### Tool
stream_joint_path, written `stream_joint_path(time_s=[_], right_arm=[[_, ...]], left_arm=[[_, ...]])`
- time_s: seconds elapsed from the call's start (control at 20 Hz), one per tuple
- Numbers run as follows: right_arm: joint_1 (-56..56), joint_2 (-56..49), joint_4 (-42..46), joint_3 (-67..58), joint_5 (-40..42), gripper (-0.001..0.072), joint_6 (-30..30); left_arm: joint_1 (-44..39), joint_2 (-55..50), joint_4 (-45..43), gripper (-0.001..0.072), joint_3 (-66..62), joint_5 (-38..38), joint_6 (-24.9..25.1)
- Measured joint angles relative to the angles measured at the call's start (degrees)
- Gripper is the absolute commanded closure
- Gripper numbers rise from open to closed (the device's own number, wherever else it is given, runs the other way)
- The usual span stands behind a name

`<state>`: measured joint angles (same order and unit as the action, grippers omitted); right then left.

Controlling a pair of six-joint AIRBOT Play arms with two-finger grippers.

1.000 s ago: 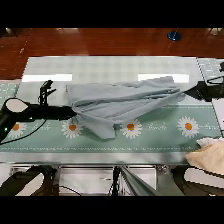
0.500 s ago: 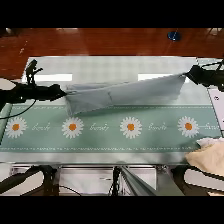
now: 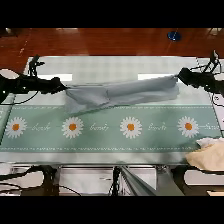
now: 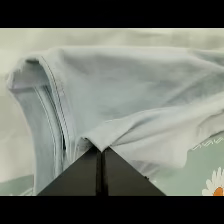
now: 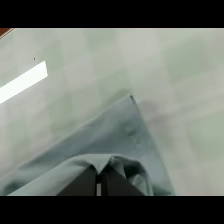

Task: Fold the shirts.

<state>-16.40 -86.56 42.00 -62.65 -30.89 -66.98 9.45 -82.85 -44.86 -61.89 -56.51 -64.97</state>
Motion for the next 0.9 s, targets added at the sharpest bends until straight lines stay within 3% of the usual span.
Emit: stream_joint_path(time_s=[0.4, 0.65, 0.7, 0.8, 0.85, 0.9], right_arm=[[0.9, -1.2, -0.9, -0.2, 6.8, 0.0694, -0.3], [1.0, -1.4, -1.0, -0.2, 8.9, 0.0692, 0.5], [1.0, -1.5, -1.0, -0.2, 9.1, 0.0629, 0.7], [1.0, -1.9, -0.9, -0.2, 9.9, 0.0379, 1.0], [0.9, -2.1, -1.0, -0.2, 10.1, 0.0341, 1.1], [0.9, -2.1, -1.0, -0.3, 10.0, 0.0302, 1.1]], left_arm=[[-1.2, -6.8, 0.7, 0.0678, -6.3, 1.3, 2.3], [-2.7, -9.1, 1.0, 0.0673, -7.1, 7.7, 2.8], [-3.0, -9.3, 1.0, 0.0617, -7.2, 9.4, 2.9], [-3.8, -9.9, 0.9, 0.0358, -7.3, 12.2, 2.9], [-4.2, -10.1, 0.8, 0.0295, -7.3, 12.9, 3.0], [-4.6, -10.3, 0.9, 0.0293, -7.3, 13.2, 2.9]])
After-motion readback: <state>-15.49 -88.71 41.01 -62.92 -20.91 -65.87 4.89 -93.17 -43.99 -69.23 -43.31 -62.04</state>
